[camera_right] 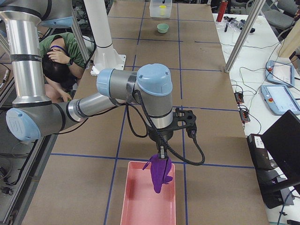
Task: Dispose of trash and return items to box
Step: 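Open the right gripper to drop the purple cloth into the pink bin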
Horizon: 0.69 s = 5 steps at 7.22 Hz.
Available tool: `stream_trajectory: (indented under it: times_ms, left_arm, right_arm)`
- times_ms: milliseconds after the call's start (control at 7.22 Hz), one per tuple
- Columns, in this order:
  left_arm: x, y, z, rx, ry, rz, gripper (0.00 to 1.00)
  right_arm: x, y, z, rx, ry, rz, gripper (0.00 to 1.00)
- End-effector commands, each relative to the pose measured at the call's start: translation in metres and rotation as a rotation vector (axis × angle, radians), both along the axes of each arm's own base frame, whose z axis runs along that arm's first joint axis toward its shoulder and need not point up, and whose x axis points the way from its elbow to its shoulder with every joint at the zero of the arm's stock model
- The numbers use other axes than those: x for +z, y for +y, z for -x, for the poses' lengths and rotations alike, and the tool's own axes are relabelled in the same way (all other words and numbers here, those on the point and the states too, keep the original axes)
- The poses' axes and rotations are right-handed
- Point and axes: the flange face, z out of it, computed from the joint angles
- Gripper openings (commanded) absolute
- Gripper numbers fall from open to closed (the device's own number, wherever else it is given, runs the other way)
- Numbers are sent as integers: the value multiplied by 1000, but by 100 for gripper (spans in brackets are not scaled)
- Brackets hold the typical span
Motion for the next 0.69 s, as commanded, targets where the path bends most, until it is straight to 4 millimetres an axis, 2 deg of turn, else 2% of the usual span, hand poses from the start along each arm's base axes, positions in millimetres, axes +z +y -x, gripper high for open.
stream_trajectory:
  times_ms: [0,138,277,415,554]
  left_arm:
    - [-14,-11,0,-4,0,-35,100]
    - [-34,-19,-1,-34,-1,-41,100]
    - [-67,-30,0,-76,1,-54,100]
    - [-88,-43,0,-84,3,-87,100]
    - [-104,-60,0,-84,4,-98,100]
  right_arm:
    - [20,2,-7,5,-9,35,0]
    - [43,2,-12,-12,-26,64,0]
    - [60,-2,-21,-32,-36,79,0]
    - [83,-5,-29,-78,-11,94,0]
    - [116,-5,-37,-84,7,65,0]
